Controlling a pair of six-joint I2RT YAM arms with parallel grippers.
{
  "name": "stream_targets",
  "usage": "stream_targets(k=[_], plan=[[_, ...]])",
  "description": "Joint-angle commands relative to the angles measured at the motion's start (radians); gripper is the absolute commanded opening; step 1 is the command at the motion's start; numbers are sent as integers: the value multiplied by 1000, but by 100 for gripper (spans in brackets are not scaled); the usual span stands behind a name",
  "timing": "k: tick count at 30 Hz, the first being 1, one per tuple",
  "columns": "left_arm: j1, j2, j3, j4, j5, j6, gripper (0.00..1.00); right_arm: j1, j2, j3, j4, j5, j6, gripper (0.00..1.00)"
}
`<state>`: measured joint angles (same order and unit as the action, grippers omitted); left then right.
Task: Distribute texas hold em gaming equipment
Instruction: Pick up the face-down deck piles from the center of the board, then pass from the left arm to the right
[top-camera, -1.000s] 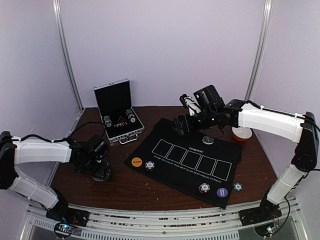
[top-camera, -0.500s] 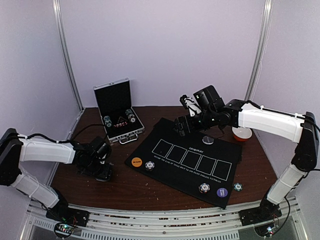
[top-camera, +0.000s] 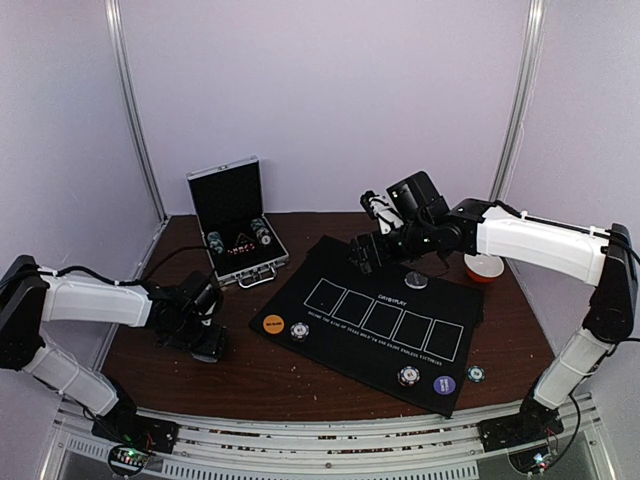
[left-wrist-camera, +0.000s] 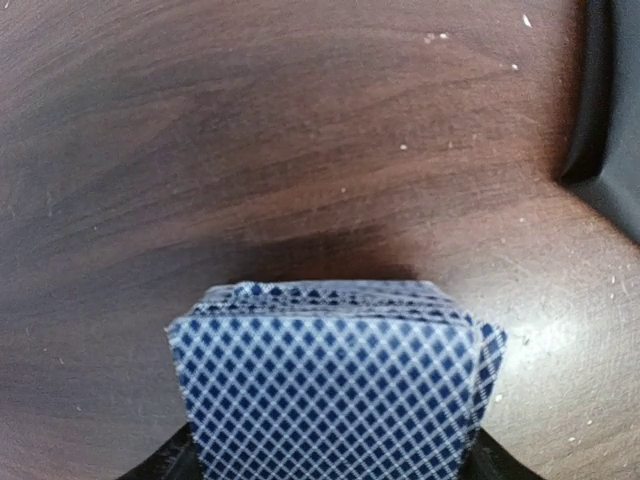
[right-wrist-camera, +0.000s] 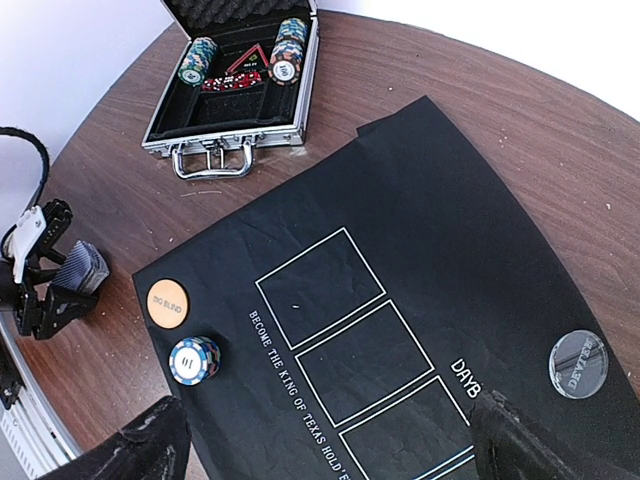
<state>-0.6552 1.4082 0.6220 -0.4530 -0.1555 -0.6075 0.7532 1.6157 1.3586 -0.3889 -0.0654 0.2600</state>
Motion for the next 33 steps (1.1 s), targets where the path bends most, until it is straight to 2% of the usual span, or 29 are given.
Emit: stream_targets(k=[1,4,12,16,23,26,33], plan=[[6,48,-52,3,92,11,62,8,-15,13,-23,29,-14,100],[2,35,-46,8,101,27,52,8,-17,17,-30,39,-15,100],[-13,-27,89,-108,27,113,50,4,-40,50,-21,22,51,100],[-48,-59,213,-129,84,211,49,-6,-45,69,16,-94,120,100],[-123,9,510,-311,39,429,48,-19,-14,113,44,-283,201,100],[-157,28,593,-345,49,517,48,-17,4,78,148,-429,264,100],[-213,43,665,-346,86,654,48,12,117,31,394,-602,412,95]])
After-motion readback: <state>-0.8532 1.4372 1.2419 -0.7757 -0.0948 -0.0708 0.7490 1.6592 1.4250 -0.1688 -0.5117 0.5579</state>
